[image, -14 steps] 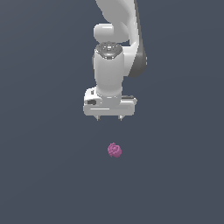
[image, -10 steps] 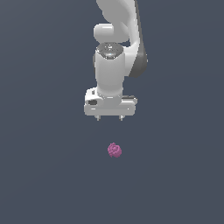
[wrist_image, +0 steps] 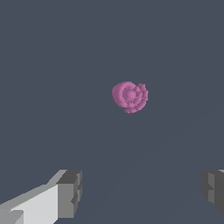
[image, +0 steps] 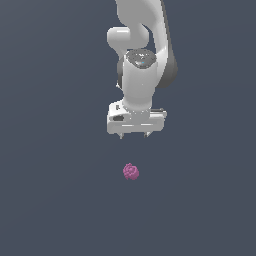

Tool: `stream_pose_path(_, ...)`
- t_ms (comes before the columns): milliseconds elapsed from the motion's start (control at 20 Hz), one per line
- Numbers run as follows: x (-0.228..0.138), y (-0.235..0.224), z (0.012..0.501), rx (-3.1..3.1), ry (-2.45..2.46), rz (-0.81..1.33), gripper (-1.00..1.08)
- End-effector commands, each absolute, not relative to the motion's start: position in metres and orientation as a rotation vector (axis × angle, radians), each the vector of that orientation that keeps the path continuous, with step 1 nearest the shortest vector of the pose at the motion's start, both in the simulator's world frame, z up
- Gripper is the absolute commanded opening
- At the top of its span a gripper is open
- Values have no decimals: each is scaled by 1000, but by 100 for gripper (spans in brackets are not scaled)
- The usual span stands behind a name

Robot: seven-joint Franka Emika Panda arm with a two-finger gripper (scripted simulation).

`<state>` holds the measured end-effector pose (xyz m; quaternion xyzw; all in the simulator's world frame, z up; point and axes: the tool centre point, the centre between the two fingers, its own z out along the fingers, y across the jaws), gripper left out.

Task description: Pick up the object and move it to a goal position.

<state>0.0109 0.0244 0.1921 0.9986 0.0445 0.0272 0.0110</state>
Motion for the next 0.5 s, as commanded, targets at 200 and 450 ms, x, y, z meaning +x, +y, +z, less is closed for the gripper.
stream_pose_path(200, 19, 23, 186, 3113, 179, 78, 100)
stream_pose_path(450, 33, 22, 175, 3109, 258, 65, 100)
